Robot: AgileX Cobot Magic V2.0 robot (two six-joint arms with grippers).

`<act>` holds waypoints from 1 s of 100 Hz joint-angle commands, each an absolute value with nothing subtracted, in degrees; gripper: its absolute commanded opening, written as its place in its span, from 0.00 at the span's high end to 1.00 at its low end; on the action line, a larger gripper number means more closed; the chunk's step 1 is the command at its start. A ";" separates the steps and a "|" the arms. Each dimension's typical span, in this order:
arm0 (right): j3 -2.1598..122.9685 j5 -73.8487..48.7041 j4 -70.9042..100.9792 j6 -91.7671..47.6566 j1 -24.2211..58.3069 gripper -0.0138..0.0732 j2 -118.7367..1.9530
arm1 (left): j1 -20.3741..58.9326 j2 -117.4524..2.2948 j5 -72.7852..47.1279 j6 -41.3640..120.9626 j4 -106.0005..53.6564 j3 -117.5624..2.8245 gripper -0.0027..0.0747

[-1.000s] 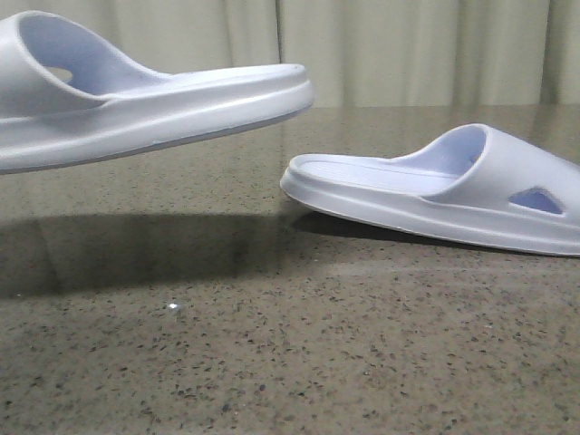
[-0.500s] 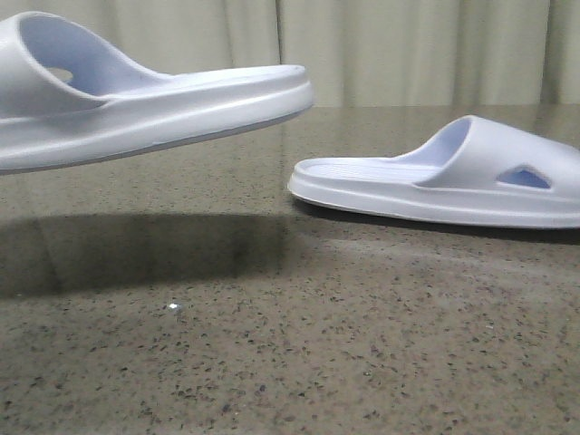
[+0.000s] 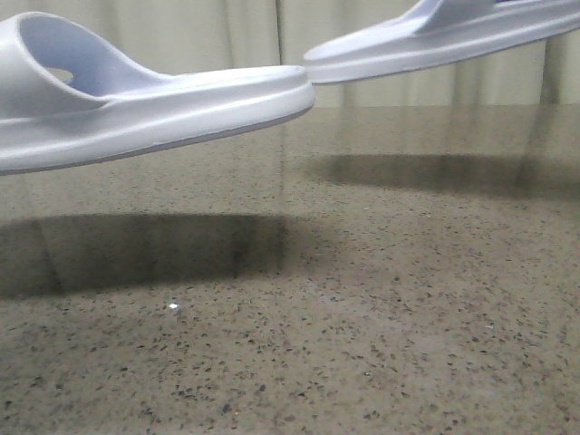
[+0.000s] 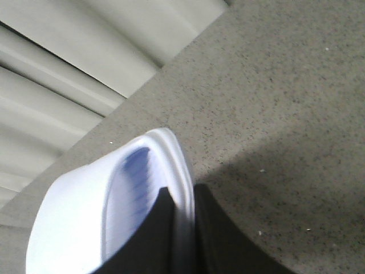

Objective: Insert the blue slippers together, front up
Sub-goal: 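Lift the slipper with the right gripper toward the left-held slipper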

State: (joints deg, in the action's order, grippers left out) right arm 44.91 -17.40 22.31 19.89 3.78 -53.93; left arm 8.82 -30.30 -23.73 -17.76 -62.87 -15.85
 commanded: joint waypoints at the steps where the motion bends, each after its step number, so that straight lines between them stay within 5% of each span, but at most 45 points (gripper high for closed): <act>1: 48.52 -15.51 22.25 18.26 3.87 0.96 -51.31 | 9.02 -30.36 -22.46 -17.73 -65.12 -17.38 0.94; 100: 49.47 -37.45 45.49 -0.40 3.87 0.96 -42.00 | 9.02 -30.36 -25.64 -14.26 -68.90 -17.38 0.94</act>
State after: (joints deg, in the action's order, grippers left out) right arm 47.99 -40.00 42.59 0.45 3.78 -42.28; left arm 8.82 -30.30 -26.05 -15.73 -64.91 -15.85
